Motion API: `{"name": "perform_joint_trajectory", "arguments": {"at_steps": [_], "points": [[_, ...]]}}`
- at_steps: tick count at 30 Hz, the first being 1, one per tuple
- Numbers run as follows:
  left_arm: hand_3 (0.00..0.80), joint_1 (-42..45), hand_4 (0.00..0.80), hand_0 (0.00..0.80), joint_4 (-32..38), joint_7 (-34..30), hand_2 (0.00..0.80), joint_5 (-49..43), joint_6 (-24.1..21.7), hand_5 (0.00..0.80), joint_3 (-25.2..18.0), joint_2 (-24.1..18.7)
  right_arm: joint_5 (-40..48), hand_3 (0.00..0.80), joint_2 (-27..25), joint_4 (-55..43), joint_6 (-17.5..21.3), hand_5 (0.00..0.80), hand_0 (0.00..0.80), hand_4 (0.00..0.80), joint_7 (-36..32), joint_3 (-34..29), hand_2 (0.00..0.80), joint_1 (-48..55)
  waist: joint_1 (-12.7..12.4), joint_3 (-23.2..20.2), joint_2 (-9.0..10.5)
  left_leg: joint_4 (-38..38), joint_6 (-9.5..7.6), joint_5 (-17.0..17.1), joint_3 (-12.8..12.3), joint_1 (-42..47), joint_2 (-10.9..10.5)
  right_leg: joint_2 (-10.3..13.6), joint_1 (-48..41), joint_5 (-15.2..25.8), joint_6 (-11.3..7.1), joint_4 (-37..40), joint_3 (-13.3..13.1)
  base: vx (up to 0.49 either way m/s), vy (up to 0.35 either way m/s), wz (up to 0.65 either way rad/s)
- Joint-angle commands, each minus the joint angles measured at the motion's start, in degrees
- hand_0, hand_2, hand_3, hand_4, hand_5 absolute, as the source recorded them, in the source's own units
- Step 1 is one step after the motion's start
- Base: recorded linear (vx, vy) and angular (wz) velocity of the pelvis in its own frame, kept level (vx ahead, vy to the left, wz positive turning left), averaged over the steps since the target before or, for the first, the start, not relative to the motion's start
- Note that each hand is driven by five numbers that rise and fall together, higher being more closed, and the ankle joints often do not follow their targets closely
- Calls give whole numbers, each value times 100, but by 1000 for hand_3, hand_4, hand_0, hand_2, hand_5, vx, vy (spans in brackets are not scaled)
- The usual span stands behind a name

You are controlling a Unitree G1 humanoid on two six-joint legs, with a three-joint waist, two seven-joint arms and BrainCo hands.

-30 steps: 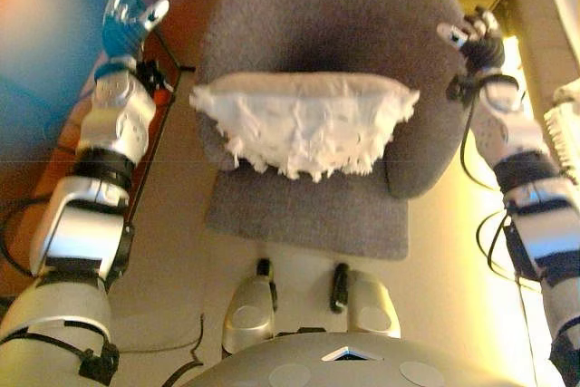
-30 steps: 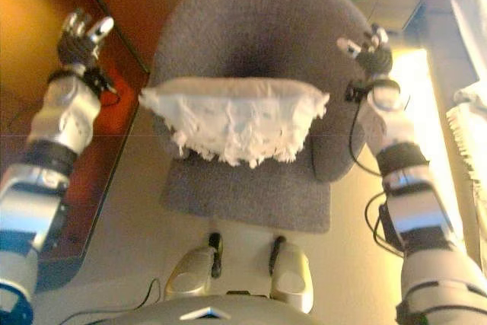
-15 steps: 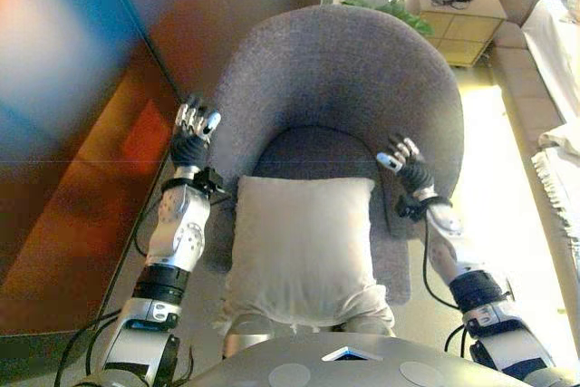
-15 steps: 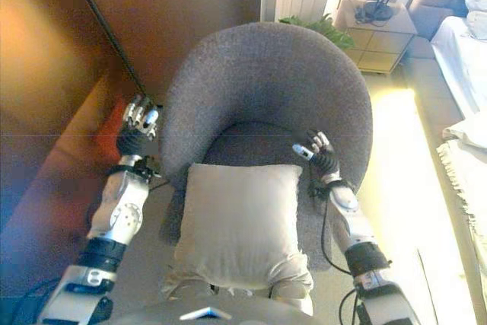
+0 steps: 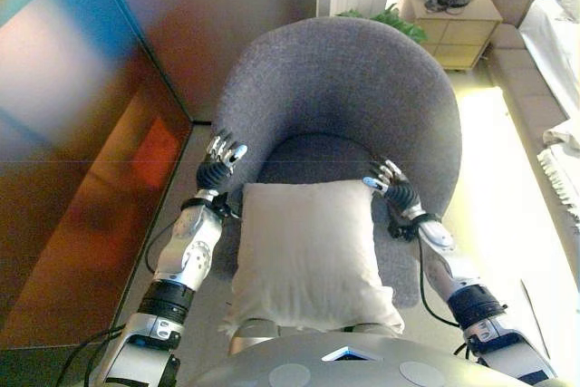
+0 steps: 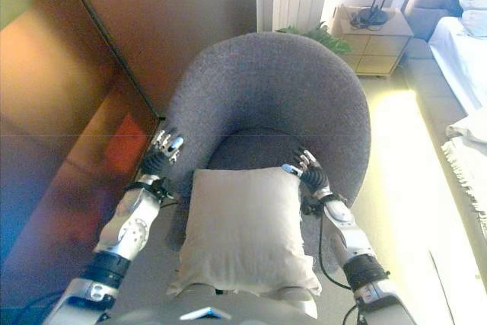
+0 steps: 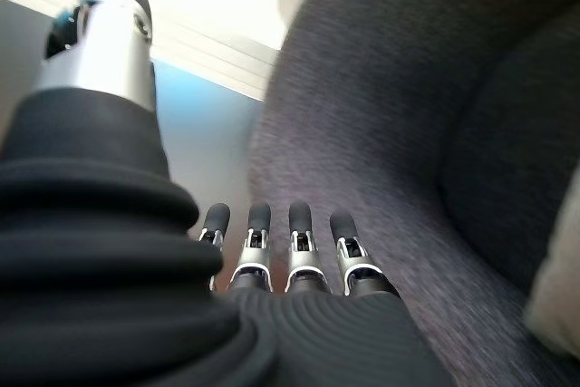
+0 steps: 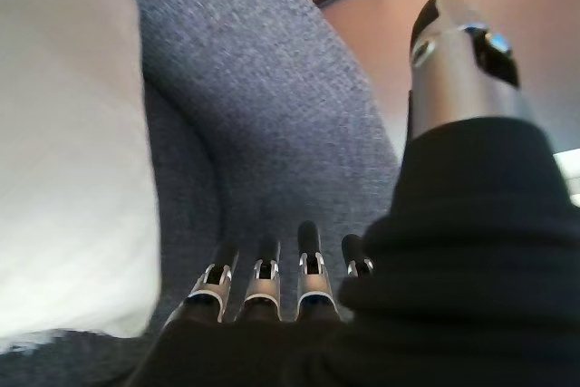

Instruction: Pick up the cushion and take it to the sofa

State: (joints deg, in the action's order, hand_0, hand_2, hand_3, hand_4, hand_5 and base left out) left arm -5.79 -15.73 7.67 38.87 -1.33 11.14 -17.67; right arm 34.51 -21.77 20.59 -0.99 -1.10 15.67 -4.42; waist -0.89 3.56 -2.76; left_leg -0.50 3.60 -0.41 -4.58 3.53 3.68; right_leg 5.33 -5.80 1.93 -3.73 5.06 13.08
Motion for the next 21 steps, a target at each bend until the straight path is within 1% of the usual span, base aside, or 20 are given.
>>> {"name": "perform_joint_trajectory", "arguments": {"at_steps": [1, 2, 3, 7, 11, 14, 16, 18, 19, 21], "points": [[0, -318, 0, 0, -535, 336, 0, -500, -43, 0, 149, -167, 196, 0, 129, 36, -343, 0, 0, 0, -320, 246, 0, -120, -125, -50, 423, 151, -101, 99, -88, -341, -219, 95, 256, -58, -105, -317, 147, 0, 0, 0], [0, -325, 0, 0, -598, 346, 0, -488, -35, 0, 200, -176, 194, 0, 119, 17, -436, 0, 0, 0, -429, 327, 0, -89, -122, -44, 430, 158, -104, 98, -86, -357, -221, 94, 275, -56, -106, -323, 143, -35, -36, 0], [0, -304, 0, 0, -670, 296, 0, -276, -31, 0, 297, -181, 165, 0, 93, -31, -504, 0, 0, 0, -513, 480, 0, -8, -123, -19, 443, 194, -108, 95, -75, -409, -231, 96, 326, -50, -106, -346, 126, -68, -49, 0], [0, -112, 0, 0, -865, 189, 0, -172, -6, 0, 570, -16, 345, 0, 240, 221, -522, 0, 0, 0, -327, 804, 0, 46, -195, 176, 461, 384, -110, 86, -24, -692, -246, 114, 566, -23, -89, -461, 99, -110, -34, 1], [0, -221, 0, 0, -1190, 282, 0, -187, -167, 0, 751, 57, 404, 0, 404, 792, -506, 0, 0, 0, -96, 821, 0, -247, -218, 494, 392, 471, -102, 140, 43, -1002, -243, 131, 841, -11, -54, -534, 72, -192, 28, 1], [0, -483, 0, 0, -1672, 326, 0, 59, -302, 0, 794, 106, 529, 0, 471, 1303, -431, 0, 0, 0, -88, 817, 0, -582, -201, 761, 329, 569, -87, 178, 90, -1262, -241, 156, 1091, -22, -32, -641, 48, -220, 41, -1], [0, -600, 0, 0, -1967, 294, 0, 43, -380, 0, 807, 166, 505, 0, 515, 1527, -358, 0, 0, 0, -74, 816, 0, -729, -195, 871, 311, 631, -74, 197, 120, -1372, -234, 165, 1185, -24, -18, -697, 41, -137, 10, -1], [0, -743, 0, 0, -2321, 204, 0, -11, -416, 0, 858, 240, 496, 0, 558, 1756, -305, 0, 0, 0, -33, 837, 0, -903, -181, 1028, 290, 714, -60, 223, 164, -1511, -231, 165, 1303, -32, 9, -768, 26, -129, 9, 3], [0, -777, 0, 0, -2506, 114, 0, -51, -508, 0, 859, 264, 462, 0, 561, 1807, -277, 0, 0, 0, -59, 824, 0, -931, -163, 1107, 275, 747, -48, 247, 186, -1581, -221, 158, 1370, -31, 23, -804, 9, -98, 16, 3], [0, -768, 0, 0, -2682, -41, 0, -67, -584, 0, 832, 284, 359, 0, 546, 1802, -230, 0, 0, 0, -65, 798, 0, -886, -129, 1217, 257, 806, -38, 277, 206, -1710, -209, 154, 1502, -35, 37, -878, -19, -97, 23, 3]]}}
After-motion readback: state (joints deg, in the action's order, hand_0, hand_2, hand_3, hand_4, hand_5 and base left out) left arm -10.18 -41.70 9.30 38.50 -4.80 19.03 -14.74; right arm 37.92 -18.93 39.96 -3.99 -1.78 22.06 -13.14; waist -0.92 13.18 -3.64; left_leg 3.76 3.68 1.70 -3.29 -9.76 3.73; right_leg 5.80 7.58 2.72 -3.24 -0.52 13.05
